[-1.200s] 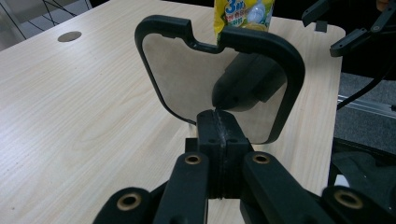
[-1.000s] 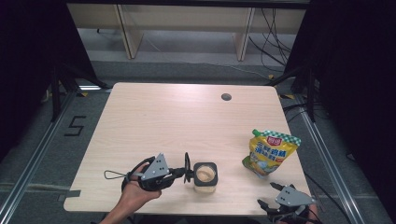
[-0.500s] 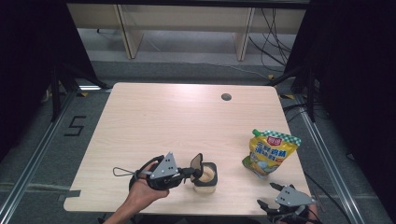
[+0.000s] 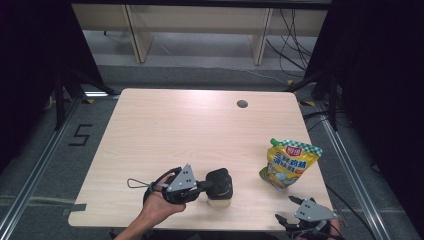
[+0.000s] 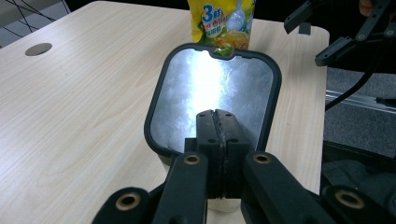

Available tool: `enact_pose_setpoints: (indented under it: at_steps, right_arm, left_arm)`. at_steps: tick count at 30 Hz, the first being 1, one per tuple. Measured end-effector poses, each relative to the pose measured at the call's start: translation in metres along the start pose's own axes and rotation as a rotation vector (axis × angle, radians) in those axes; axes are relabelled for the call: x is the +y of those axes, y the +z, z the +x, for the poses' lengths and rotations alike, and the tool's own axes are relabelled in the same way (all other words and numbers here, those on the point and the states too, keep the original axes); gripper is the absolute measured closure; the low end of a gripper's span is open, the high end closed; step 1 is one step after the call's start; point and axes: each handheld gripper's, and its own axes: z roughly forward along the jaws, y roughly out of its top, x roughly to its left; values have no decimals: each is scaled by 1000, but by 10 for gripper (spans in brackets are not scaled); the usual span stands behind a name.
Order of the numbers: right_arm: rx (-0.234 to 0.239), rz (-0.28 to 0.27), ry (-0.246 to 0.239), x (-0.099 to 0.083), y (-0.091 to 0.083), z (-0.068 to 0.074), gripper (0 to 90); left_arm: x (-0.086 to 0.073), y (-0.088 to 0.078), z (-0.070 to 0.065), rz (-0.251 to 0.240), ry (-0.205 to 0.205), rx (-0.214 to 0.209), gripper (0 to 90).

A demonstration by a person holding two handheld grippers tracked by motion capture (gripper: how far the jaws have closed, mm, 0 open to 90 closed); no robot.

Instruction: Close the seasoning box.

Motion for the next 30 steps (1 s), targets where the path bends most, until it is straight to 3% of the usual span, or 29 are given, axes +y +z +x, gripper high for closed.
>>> enact_pose_setpoints:
  at_steps: [4,7,13,16,18,19,22,24,26,27,30]
  right_arm:
    - [3,0,5,0,0,0,284]
    - [0,0,-1,0,0,0,284]
    - [0,0,-2,0,0,0,284]
    - [1,-3,-11,-1,0,-1,284]
    - [2,-3,-13,-1,0,-1,284]
    - [2,-1,-4,0,0,0,284]
    - [3,-5,-14,-1,0,-1,284]
    - [1,-6,-14,-1,0,-1,284]
    - [3,-7,-10,-1,0,0,283]
    - [6,-9,-20,-1,1,-1,283]
    - [4,-10,-21,-1,1,-1,283]
  left_arm:
    - [-1,4,0,26,14,-10,887]
    - [-3,7,-2,19,-7,-20,884]
    - [-1,6,-1,-6,-9,-38,838]
    - [0,3,1,-24,-19,-58,764]
    - [-1,1,2,-33,-53,-71,674]
    - [-1,-1,3,-37,-39,-73,646]
    - [-4,-5,5,-36,-49,-64,546]
    - [-8,-7,5,-39,-83,-69,482]
    - [-11,-11,7,-28,-67,-61,428]
    - [-13,-12,8,-37,-80,-59,412]
    - [-20,-17,11,-15,-104,-24,343]
